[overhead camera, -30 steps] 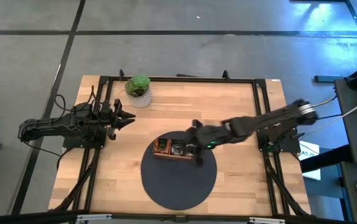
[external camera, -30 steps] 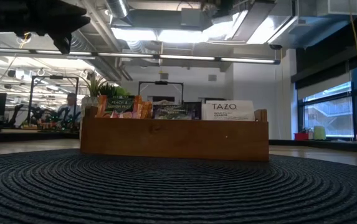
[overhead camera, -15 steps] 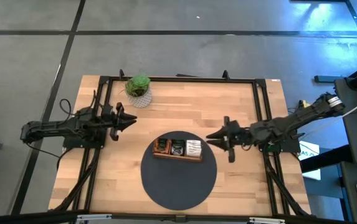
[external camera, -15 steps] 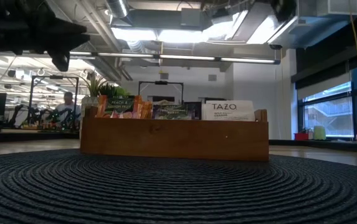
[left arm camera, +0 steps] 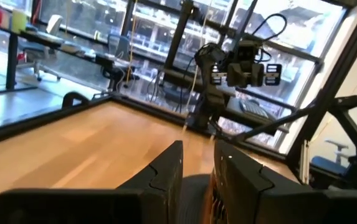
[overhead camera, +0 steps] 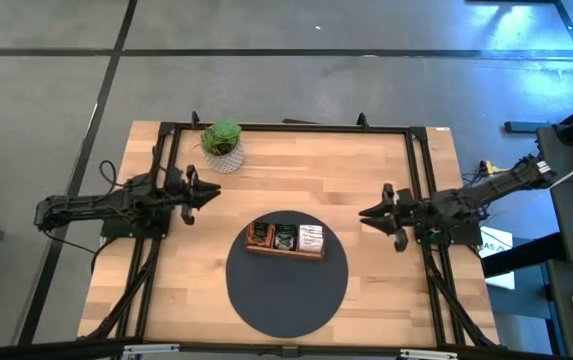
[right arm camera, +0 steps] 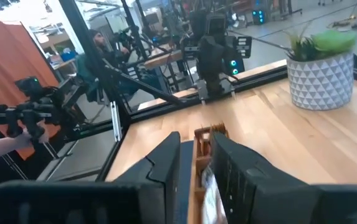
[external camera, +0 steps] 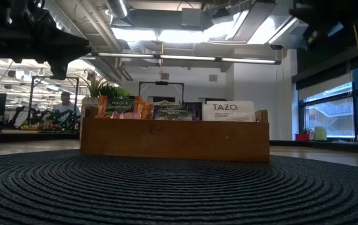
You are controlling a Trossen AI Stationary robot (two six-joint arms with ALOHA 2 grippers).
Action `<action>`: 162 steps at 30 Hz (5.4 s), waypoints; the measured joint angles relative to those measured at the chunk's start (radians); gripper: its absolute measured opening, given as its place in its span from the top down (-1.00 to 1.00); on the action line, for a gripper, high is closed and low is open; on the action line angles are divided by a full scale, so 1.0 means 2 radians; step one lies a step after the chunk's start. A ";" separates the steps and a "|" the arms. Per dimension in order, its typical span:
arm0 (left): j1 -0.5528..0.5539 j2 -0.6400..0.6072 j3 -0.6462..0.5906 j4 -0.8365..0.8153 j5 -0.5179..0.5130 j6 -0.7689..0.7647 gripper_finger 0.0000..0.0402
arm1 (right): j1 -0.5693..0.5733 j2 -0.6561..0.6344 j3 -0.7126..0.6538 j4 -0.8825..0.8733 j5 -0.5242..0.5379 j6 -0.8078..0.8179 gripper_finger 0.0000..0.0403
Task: Pick & Place Tea
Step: Return to Home Position
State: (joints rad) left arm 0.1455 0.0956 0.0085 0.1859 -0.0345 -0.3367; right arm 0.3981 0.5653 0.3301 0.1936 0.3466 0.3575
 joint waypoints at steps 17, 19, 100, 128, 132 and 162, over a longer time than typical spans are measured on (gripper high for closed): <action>0.000 0.000 0.000 -0.014 0.000 0.009 0.56 | -0.036 -0.257 -0.162 -0.019 -0.039 -0.025 0.53; 0.000 0.000 0.000 -0.014 0.000 0.009 0.56 | -0.042 -0.273 -0.162 -0.026 -0.039 -0.038 0.53; 0.000 0.000 0.000 -0.013 -0.005 0.070 0.56 | -0.115 -0.280 -0.161 -0.066 -0.035 -0.234 0.53; 0.000 0.000 0.000 -0.013 -0.005 0.070 0.56 | -0.115 -0.280 -0.161 -0.066 -0.035 -0.234 0.53; 0.000 0.000 0.000 -0.013 -0.005 0.070 0.56 | -0.115 -0.280 -0.161 -0.066 -0.035 -0.234 0.53; 0.000 0.000 0.000 -0.013 -0.005 0.070 0.56 | -0.115 -0.280 -0.161 -0.066 -0.035 -0.234 0.53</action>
